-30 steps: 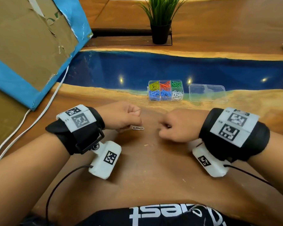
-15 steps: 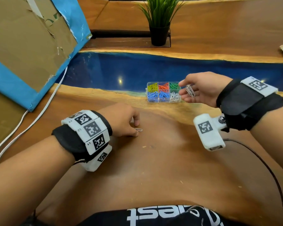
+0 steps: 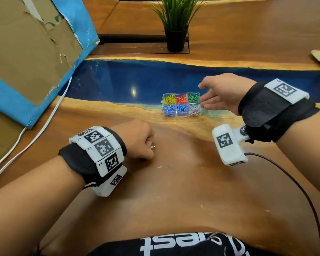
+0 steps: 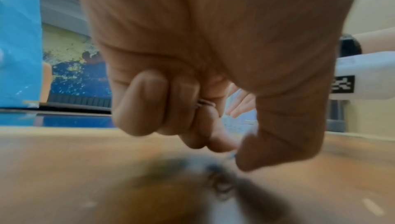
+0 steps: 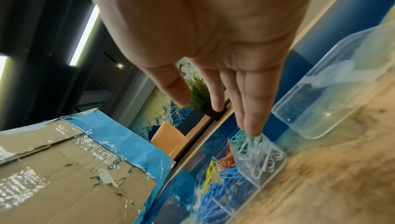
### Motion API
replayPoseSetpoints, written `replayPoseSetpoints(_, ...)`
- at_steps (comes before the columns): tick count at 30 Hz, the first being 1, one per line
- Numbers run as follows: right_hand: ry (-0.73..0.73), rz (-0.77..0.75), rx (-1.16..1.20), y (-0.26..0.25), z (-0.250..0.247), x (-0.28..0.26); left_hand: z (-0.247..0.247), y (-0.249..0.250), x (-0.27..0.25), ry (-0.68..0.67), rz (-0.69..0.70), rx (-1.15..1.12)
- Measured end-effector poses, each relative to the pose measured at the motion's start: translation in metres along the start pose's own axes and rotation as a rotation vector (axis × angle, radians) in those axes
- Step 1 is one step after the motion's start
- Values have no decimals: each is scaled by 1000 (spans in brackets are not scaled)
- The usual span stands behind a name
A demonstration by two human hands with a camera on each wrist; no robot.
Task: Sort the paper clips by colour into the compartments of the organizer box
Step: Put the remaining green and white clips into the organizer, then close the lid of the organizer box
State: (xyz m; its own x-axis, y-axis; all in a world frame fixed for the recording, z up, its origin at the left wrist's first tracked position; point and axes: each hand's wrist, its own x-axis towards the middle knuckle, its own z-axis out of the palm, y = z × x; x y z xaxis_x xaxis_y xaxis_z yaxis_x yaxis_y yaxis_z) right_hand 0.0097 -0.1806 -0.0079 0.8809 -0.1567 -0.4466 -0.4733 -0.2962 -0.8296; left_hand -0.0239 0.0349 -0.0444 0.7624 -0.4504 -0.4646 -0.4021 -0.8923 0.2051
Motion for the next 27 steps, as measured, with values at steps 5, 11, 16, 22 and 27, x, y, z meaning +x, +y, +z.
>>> replayPoseSetpoints(5, 26, -21, -70, 7, -3, -1, -9, 8, 7, 68, 18, -185)
replayPoseSetpoints(11, 0, -54, -154, 17, -8, -5, -30, 30, 39, 134, 27, -580)
replayPoseSetpoints(16, -13, -67, -161, 28, -17, -10, -54, 57, 66, 264, 73, -426)
replayPoseSetpoints(22, 38, -102, -244, 42, -37, -15, -61, 77, 91, 301, 72, -124)
replayPoseSetpoints(27, 75, -125, -293, 44, -50, -14, -59, 85, 97, 297, 123, -6)
